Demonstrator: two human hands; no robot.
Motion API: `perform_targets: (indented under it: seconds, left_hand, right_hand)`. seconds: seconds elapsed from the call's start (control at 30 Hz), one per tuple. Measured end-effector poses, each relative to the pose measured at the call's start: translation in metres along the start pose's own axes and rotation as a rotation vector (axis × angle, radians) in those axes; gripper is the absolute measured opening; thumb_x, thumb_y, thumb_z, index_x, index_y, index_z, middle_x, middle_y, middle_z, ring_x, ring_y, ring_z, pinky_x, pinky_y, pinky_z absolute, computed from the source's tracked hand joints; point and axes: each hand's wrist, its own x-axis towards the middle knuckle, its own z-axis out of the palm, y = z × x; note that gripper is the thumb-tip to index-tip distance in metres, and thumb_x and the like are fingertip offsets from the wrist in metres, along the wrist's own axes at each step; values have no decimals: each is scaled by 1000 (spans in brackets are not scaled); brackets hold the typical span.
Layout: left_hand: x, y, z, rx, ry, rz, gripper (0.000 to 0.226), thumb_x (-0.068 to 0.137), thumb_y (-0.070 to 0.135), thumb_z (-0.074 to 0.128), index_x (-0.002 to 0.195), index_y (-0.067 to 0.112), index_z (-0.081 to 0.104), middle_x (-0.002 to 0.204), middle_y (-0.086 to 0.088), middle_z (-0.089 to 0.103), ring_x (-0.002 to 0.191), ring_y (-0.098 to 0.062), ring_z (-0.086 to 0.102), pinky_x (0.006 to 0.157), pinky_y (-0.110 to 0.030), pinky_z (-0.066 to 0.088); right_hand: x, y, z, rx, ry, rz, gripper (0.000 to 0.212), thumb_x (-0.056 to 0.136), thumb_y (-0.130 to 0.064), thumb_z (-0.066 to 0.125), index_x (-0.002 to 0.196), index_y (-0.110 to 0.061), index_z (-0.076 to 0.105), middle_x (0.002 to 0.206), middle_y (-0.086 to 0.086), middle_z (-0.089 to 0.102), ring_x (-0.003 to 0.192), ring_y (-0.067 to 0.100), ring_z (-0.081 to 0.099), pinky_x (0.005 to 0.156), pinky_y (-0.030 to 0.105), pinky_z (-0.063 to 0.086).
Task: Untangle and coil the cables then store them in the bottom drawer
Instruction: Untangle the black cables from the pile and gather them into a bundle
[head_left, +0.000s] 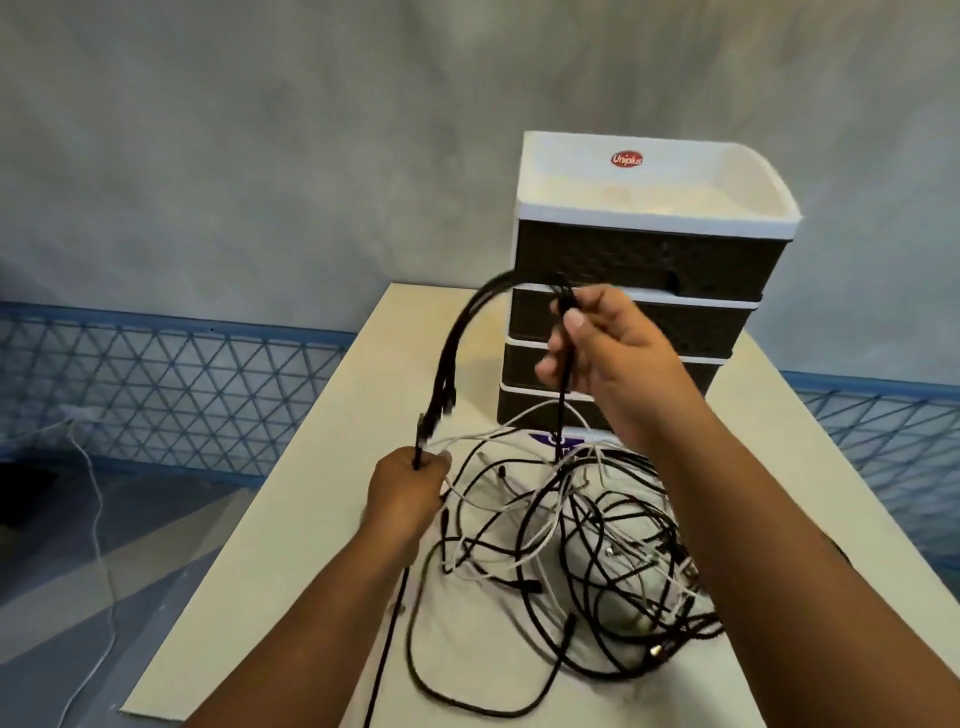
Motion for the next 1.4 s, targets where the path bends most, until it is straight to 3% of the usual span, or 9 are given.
perform_targets:
  seconds: [0.17, 0.37, 0.47, 0.6, 0.77, 0.9, 1.03, 1.13, 1.4]
  left_hand:
    - [-6, 5, 3, -18, -26, 16, 23, 92, 22, 64, 75, 8, 57, 56, 2, 42, 48, -12, 35, 46, -26, 27]
    - [-12, 29, -1, -148, 38, 57, 24, 99, 31, 51, 90, 13, 63, 54, 6, 39, 46, -11, 34, 44, -22, 29]
    - [-32, 57, -2, -399, -150, 53, 19, 98, 13, 46, 90, 8, 62, 52, 6, 28, 42, -8, 21, 37, -17, 18]
    - [-54, 76, 6, -656, -376, 0, 18, 97, 18, 49, 88, 6, 59, 55, 4, 27, 44, -6, 21, 40, -18, 16]
    - [-50, 78, 11, -680, -256, 72, 29, 93, 32, 60, 105, 5, 61, 60, 4, 31, 51, -7, 29, 48, -21, 27]
    - [-41, 85, 7, -610, -235, 40, 32, 94, 40, 59, 100, 9, 61, 60, 4, 32, 52, -8, 29, 52, -24, 29]
    - [-30, 89, 4, -566, -165, -24, 25, 100, 31, 50, 95, 12, 64, 67, 3, 47, 54, -7, 35, 52, -23, 31]
    - [-24, 90, 1, -584, -138, 0, 26, 103, 27, 44, 83, 16, 58, 72, 2, 49, 61, -10, 38, 60, -27, 31]
    - [-17, 100, -17, -739, -277, 104, 28, 106, 30, 36, 88, 15, 52, 62, 4, 46, 54, -10, 41, 52, -23, 39]
  right_hand:
    - [12, -35, 7, 64, -47, -131, 10, 102, -10, 46, 105, -14, 55, 76, 5, 62, 65, 22, 62, 70, 39, 55]
    - [2, -15, 19, -128, -16, -17, 6, 102, -14, 48, 101, -15, 55, 79, 3, 70, 59, 17, 66, 68, 38, 58]
    - [-4, 7, 30, -21, 94, 52, 9, 105, -15, 40, 103, -13, 48, 77, 8, 66, 55, 18, 65, 61, 34, 56]
    - [-11, 21, 45, 236, 232, 81, 9, 106, -15, 36, 102, -11, 44, 70, 9, 60, 47, 17, 57, 48, 28, 52]
    - [-24, 41, 45, -37, 163, 18, 4, 103, -18, 45, 99, -18, 46, 71, 6, 61, 46, 13, 50, 51, 28, 42]
    - [-42, 63, 50, -284, 45, -89, 13, 100, -18, 51, 93, -27, 45, 78, 4, 65, 49, 11, 54, 47, 23, 43]
    - [-57, 88, 52, -437, 3, -121, 14, 99, -25, 53, 92, -35, 45, 74, 1, 63, 57, 14, 56, 50, 36, 45]
    - [-67, 105, 51, -456, -22, -128, 13, 98, -29, 53, 91, -34, 44, 68, 4, 59, 52, 14, 51, 50, 45, 45]
    - [-80, 132, 54, -419, -63, -93, 10, 97, -35, 48, 93, -26, 45, 67, -5, 60, 48, 9, 53, 49, 31, 45]
